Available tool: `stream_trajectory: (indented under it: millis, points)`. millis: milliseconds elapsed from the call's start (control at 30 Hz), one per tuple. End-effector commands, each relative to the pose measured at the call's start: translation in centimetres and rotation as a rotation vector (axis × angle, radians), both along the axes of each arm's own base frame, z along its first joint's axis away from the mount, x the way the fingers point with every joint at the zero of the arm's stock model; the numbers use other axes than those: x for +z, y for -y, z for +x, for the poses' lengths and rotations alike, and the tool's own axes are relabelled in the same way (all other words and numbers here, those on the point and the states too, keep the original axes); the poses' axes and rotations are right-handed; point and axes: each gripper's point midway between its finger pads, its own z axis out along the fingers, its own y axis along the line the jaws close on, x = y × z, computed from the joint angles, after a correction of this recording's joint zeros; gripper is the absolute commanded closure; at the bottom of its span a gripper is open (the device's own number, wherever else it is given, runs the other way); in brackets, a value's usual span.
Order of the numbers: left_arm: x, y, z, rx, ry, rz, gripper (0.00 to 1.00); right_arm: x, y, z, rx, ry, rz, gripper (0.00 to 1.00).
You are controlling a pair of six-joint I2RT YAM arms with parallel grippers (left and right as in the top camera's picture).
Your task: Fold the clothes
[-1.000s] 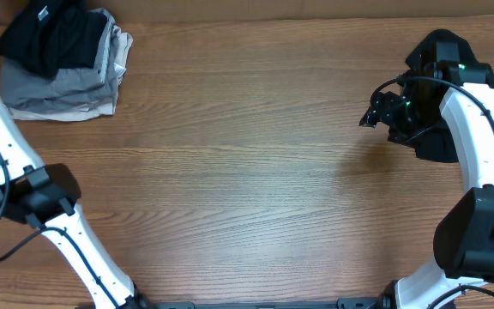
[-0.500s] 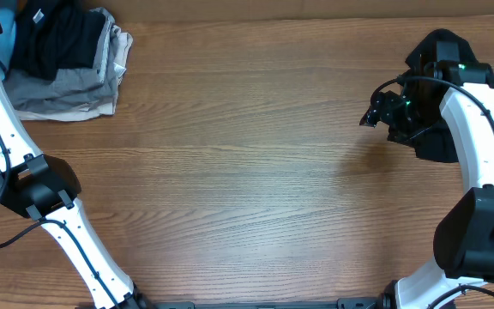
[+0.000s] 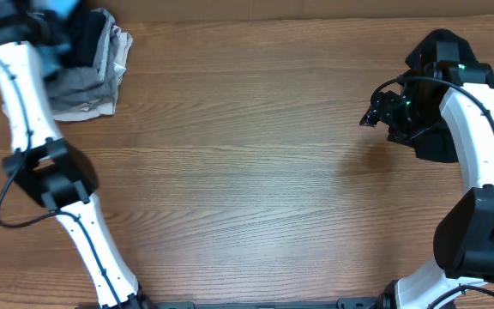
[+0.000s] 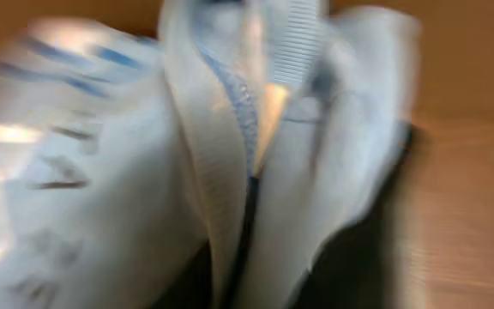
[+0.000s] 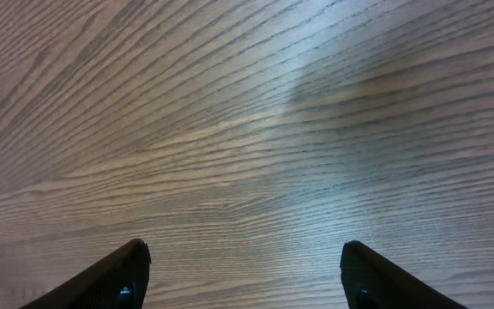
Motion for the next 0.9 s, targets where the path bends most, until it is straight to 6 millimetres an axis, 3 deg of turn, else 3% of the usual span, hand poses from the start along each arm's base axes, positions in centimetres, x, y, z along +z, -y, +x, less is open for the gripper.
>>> stream_trajectory:
  millis: [0,67,167,333,500,633,767,867]
  points:
    - [-0.5,7.0,0.9,-0.124,-0.015,-0.058,0.17,1.0,-0.3,0.4,0.003,0.036,0.006,0.25]
    - [-0.7,9.0,1.2,-0.147,-0.025,-0.044,0.00,1.0,-0.2,0.5,0.003,0.036,0.006,0.25]
    - [-0.1,10.8,1.9,-0.146,-0.008,0.017,0.00,1.0,-0.3,0.4,0.003,0.035,0.006,0.25]
    - [2.3,11.5,2.2,-0.128,0.031,0.069,0.00,1.0,-0.2,0.4,0.003,0.036,0.006,0.25]
    - [6.4,11.7,1.1,-0.130,0.071,0.057,0.00,1.0,-0.2,0.5,0.003,0.041,0.005,0.25]
    - [10.0,13.5,-0.5,-0.185,0.104,0.016,0.00,1.3,-0.2,0.9,0.015,0.061,0.001,0.24]
    - [13.1,17.6,-2.5,-0.307,0.132,-0.073,0.00,3.1,-0.2,1.3,0.043,0.115,-0.010,0.24]
    - [13.7,19.7,-3.8,-0.357,0.110,-0.106,0.00,5.9,-0.1,1.3,0.053,0.193,-0.024,0.24]
